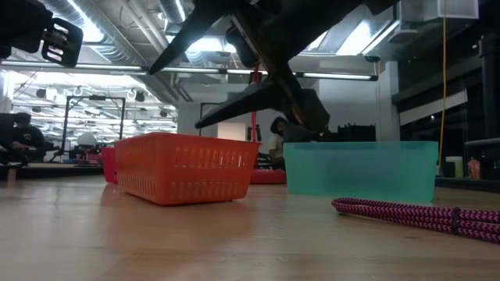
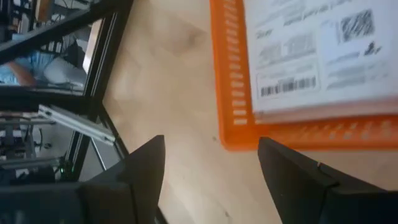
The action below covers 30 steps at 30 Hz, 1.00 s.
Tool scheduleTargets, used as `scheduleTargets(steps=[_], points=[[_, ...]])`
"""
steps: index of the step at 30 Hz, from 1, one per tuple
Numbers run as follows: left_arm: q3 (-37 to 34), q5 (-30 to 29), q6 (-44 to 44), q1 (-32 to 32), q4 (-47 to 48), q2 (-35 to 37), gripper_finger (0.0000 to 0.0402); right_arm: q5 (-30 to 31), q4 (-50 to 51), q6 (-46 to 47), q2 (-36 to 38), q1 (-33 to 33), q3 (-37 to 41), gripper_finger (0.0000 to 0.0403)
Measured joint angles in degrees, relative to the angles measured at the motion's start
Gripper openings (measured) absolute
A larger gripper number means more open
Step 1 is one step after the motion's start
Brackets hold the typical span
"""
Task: Pick and place items into bin
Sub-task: Put the pink charger cable into the blue bin
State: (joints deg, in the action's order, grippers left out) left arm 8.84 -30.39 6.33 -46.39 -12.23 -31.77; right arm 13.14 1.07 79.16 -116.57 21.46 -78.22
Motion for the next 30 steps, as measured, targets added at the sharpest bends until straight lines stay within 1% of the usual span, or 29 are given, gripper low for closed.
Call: scheduleTargets(steps=[5,8,11,15,17,22,26,30], points=[[0.0,0.0,0.0,-0.02,0.0,0.0,0.0002,-0.2,0.86,-1.93,1.54,0.85,-0.03,0.0236],[0.0,0.0,0.02,-0.02,-0.04,0.02,0.0002,0.78,4.09,-4.87,4.26,1.39,-0.07,0.0228],[0.0,0.0,0.04,-0.02,-0.17,0.02,0.0002,5.4,9.24,-8.85,7.49,2.68,-0.07,0.0211],[0.0,-0.01,0.66,-0.02,-0.24,0.02,0.0002,16.63,15.72,-13.57,9.52,6.0,-0.13,0.0186],[0.0,0.0,0.63,-0.01,-0.24,0.02,0.0002,19.94,17.68,-13.75,9.53,7.75,-0.09,0.0174],[0.0,-0.15,0.71,-0.02,-0.44,0.0,0.0002,23.63,19.54,-14.95,9.53,11.61,-0.07,0.0154],[0.0,-0.24,2.85,0.0,-0.78,0.02,0.0002,26.85,22.14,-14.81,9.53,14.4,-0.07,0.0146],[0.0,-1.51,4.04,-0.01,-1.29,0.02,0.0002,31.13,26.34,-8.58,9.57,17.4,0.92,0.0136]])
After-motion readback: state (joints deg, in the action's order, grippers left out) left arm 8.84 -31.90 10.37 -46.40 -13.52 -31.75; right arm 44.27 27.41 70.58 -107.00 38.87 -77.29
